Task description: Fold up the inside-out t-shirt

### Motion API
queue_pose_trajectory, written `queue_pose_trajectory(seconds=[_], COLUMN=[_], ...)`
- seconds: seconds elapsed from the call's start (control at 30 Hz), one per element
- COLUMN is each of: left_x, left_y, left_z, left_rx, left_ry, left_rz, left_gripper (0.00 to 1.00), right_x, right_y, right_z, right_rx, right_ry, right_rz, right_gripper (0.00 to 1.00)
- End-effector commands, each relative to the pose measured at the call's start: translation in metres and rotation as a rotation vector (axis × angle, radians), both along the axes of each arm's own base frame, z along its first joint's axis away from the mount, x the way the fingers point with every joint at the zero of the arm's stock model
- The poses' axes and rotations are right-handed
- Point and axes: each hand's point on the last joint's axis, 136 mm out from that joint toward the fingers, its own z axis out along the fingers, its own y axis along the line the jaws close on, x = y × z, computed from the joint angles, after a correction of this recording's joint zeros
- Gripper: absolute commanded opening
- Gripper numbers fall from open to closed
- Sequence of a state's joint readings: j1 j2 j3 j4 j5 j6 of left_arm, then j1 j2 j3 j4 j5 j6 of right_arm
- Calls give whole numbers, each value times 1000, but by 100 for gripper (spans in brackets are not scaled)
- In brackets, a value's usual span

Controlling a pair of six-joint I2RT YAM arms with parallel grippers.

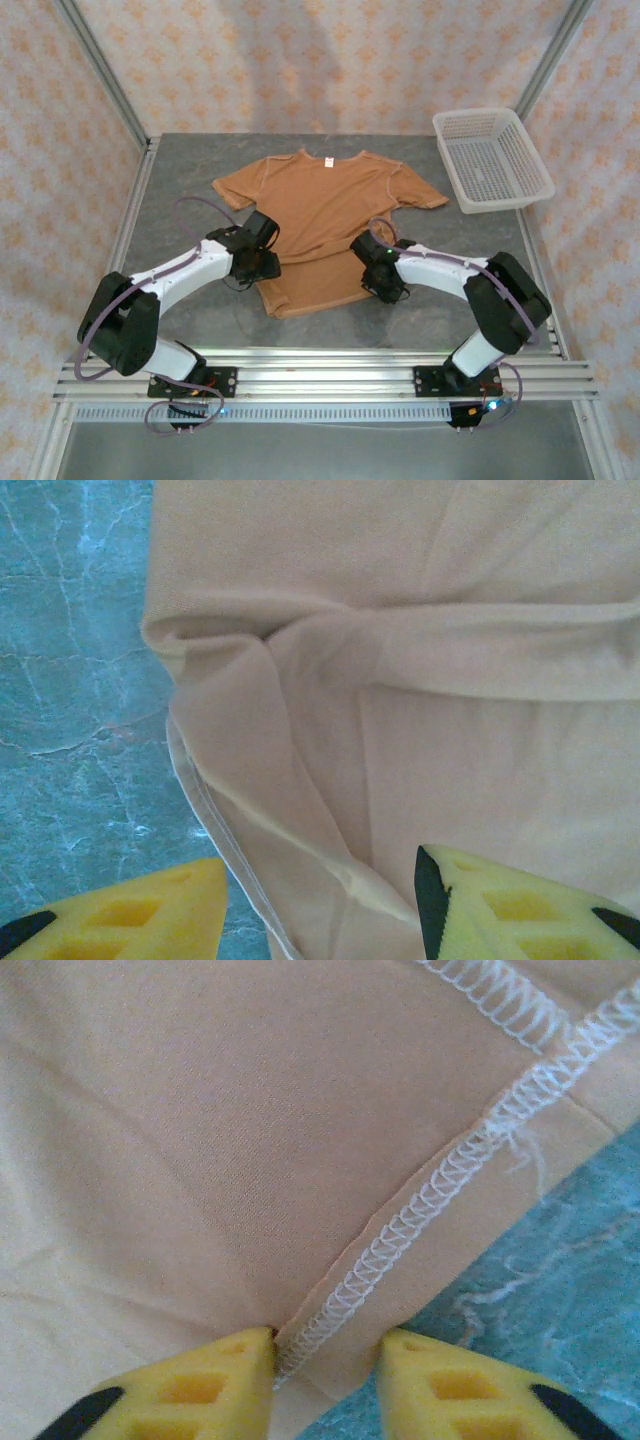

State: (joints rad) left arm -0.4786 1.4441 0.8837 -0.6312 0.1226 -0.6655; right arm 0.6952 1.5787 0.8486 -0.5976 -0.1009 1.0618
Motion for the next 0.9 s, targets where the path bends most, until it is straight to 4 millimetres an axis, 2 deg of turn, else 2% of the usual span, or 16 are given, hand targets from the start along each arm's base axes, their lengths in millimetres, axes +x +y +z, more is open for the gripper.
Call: queue_pose_trajectory(seconds=[0.0, 0.07, 0.13, 0.2, 0.3, 0.4, 0.53, 0.67, 0.73, 0.87], left_x=[5, 6, 8, 10, 12, 9, 2, -8, -14, -18], left_y=[-1, -1, -1, -9, -38, -66, -90, -106, -113, -110], left_z=[13, 17, 20, 27, 42, 55, 59, 52, 52, 59], left_rx=[11, 18, 42, 53, 21, -3, -43, -60, -57, -27], left_ry=[-34, -51, -80, -127, -224, -290, -327, -363, -398, -458], left_rz=[11, 12, -1, -50, -188, -320, -427, -524, -577, -595], left_gripper=[54, 54, 53, 53, 54, 61, 64, 67, 68, 68], right_x=[2, 7, 11, 14, 14, 12, 10, 10, 11, 11], right_y=[-10, -8, -5, -3, 1, 3, 5, 7, 8, 7], right_z=[-5, -2, 3, 11, 23, 33, 39, 42, 42, 35], right_rx=[-50, -47, -45, -50, -30, -13, -1, 8, 13, 23], right_ry=[-28, -43, -54, -54, -51, -50, -46, -43, -43, -26], right_rz=[-17, -9, 8, 21, 35, 46, 57, 67, 70, 69], right_gripper=[18, 6, 0, 0, 0, 1, 2, 3, 8, 14])
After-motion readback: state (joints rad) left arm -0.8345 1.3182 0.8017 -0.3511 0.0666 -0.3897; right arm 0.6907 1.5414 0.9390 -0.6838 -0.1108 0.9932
